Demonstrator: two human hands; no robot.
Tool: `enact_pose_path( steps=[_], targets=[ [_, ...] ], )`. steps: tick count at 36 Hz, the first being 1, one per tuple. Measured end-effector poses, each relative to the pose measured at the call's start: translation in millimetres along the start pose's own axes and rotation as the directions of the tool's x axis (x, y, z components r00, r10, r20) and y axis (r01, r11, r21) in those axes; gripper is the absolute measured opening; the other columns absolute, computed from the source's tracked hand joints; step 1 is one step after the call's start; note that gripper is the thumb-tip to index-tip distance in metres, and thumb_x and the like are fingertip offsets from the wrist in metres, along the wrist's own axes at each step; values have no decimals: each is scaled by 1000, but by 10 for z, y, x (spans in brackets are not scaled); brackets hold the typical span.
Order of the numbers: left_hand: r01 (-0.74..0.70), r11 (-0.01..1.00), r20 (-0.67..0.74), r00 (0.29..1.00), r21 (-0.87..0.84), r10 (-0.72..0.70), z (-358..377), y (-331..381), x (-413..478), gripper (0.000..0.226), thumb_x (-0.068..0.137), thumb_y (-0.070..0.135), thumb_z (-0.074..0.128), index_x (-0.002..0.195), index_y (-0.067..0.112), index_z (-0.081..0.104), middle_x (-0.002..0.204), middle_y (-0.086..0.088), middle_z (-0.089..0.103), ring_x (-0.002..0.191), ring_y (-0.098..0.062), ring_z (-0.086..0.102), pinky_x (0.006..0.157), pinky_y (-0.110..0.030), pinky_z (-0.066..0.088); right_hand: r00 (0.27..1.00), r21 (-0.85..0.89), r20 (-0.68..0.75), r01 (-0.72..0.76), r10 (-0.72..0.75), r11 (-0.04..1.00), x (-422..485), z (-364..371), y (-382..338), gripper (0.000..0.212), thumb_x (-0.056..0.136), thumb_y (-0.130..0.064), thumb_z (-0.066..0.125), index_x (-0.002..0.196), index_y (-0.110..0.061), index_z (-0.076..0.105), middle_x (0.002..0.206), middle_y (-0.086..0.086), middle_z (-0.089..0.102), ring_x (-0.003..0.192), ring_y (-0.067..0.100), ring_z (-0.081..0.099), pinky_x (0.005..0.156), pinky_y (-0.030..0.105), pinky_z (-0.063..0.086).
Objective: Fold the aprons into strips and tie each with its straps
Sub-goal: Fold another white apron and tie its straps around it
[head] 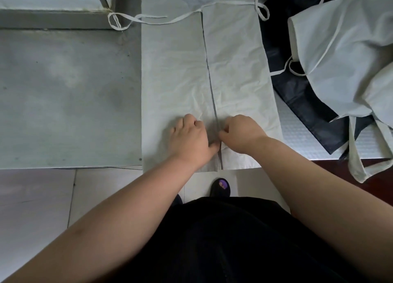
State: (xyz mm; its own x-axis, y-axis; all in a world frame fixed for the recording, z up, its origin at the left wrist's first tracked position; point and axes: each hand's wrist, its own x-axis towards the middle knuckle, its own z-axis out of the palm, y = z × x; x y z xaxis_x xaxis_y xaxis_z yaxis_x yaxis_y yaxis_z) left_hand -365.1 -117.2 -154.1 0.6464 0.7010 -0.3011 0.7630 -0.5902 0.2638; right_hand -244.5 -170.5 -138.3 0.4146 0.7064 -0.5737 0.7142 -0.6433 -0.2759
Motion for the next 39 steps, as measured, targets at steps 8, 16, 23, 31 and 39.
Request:
enact_pose_path(
  steps=[8,16,23,31,39],
  targets=[
    [55,995,-7,998,83,-55,13,123,36,52,89,53,48,118,10,53,125,-5,42,120,-24,37,88,-35,31,998,67,28,60,-62,996,3,24,82,34,95,-17,44,62,-15,38,64,2,42,67,23,45,49,27,31],
    [90,996,24,996,-27,-90,24,162,103,33,90,38,49,105,11,61,123,-4,45,118,-24,40,88,-34,32,991,116,15,134,-136,984,40,14,97,37,96,-19,45,60,-16,39,64,1,42,69,23,44,62,29,34],
    [47,944,-24,998,-327,-58,70,-13,118,17,84,26,61,90,13,70,113,-1,55,111,-22,49,94,-30,38,981,85,92,161,-169,983,110,-8,135,37,97,-24,44,61,-19,40,67,-2,43,73,21,45,54,25,33],
    [-211,965,-109,975,-158,195,117,-180,-81,33,77,36,52,100,21,70,107,0,59,101,-27,54,84,-31,28,949,96,76,299,-306,949,34,-61,247,23,87,-7,46,97,2,64,98,14,64,94,31,56,83,37,45],
    [-332,932,29,943,143,331,231,-384,-305,87,55,71,52,131,31,38,134,3,36,122,-19,34,97,-39,35,904,-89,3,426,-428,900,-36,67,408,50,89,-35,58,136,-22,49,122,8,46,114,27,46,97,30,36]
  ],
)
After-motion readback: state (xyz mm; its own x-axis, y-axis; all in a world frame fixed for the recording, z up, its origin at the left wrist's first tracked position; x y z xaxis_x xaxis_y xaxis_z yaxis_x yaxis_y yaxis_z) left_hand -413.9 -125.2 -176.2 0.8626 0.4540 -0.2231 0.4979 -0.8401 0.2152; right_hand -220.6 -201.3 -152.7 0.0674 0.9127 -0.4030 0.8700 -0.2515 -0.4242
